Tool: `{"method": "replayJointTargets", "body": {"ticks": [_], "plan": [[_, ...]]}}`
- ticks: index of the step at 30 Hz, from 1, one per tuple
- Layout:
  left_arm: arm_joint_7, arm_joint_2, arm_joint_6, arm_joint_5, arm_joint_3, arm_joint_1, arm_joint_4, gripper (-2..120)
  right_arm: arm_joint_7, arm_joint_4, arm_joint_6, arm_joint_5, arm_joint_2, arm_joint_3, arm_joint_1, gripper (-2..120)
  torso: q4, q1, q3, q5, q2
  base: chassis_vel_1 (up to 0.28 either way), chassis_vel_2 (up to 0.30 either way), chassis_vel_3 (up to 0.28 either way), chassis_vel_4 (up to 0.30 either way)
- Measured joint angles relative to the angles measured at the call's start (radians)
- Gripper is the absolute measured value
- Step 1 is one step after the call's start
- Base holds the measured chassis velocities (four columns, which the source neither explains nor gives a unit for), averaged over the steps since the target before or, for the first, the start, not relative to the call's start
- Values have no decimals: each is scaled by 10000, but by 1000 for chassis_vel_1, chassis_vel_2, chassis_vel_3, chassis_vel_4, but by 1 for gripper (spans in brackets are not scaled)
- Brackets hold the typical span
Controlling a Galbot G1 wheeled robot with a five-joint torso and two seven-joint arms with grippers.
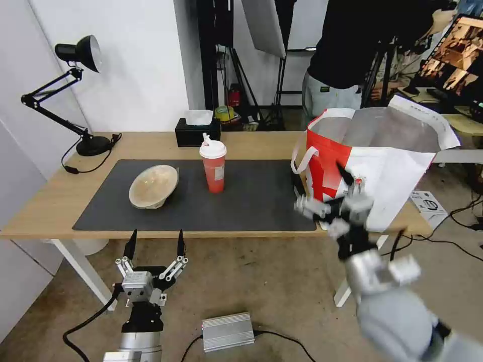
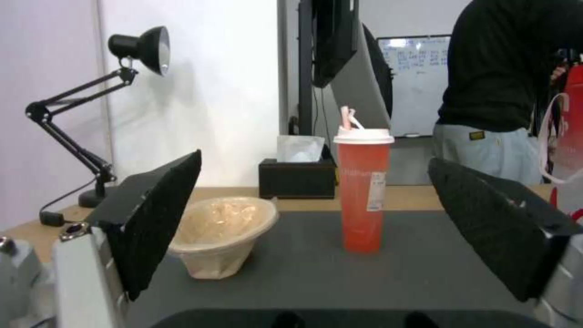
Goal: Pick up the trash from the table and place it into the takeout bag.
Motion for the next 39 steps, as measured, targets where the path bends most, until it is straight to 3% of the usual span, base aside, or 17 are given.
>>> {"method": "replayJointTargets", "body": {"ticks": [6, 11, 25, 39], "plan": [[3, -13, -6, 9, 12, -1, 9, 100, 227, -190, 372, -988, 1390, -142, -1599, 100, -2, -2, 0, 1, 1, 0, 0, 0, 0], [3, 2, -12, 9, 12, -8, 21, 100, 388, -428, 684, -1597, 2055, -454, -2361, 100, -1, -1, 1, 1, 0, 0, 0, 0, 0], [7, 48, -17, -6, 64, -77, 98, 100, 653, -732, 696, -2283, 2352, -1005, -2988, 100, 0, 1, 1, 2, 0, 0, 0, 0, 0], [9, -2, -18, -11, 79, -50, 105, 100, 624, -806, 743, -2355, 2480, -1150, -2674, 100, 0, 1, 2, 2, -1, 0, 0, 0, 0]]}}
